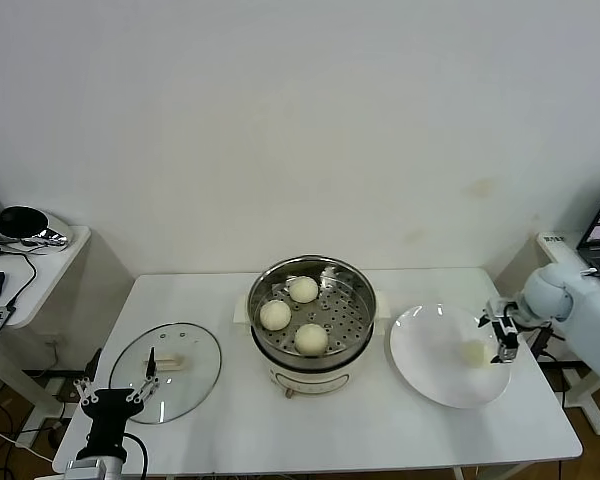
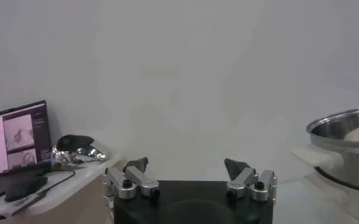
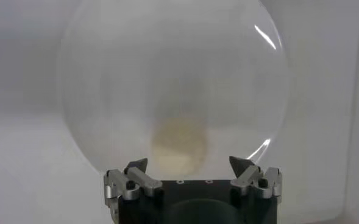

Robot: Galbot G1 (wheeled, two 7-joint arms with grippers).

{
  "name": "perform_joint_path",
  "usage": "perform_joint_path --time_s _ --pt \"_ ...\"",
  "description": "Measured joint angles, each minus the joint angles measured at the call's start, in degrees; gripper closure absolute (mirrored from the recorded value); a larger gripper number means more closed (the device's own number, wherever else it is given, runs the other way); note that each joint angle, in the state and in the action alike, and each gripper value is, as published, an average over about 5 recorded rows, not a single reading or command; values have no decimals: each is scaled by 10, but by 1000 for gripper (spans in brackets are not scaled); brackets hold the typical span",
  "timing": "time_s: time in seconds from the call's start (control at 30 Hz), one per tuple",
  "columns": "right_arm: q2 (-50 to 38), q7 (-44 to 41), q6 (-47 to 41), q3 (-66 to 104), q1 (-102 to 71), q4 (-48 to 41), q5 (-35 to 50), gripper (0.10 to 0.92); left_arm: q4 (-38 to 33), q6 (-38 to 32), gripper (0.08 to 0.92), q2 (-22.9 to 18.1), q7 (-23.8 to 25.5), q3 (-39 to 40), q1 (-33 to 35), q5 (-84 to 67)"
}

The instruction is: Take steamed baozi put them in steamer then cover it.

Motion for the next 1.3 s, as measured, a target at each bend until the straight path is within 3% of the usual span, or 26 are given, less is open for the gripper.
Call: perform_joint_path --time_s 0.2,0.8,1.03,1.3 --pt "21 3 1 9 -10 -26 -9 221 4 0 177 0 0 1 -2 0" --pt "49 2 4 13 -15 -59 -24 409 5 -1 177 -1 0 4 -2 1" --pt "33 -6 -6 -14 13 -36 -5 452 3 -1 177 0 0 2 -1 0" --pt "-7 -15 -38 -95 111 34 59 448 1 0 177 1 0 6 -3 0"
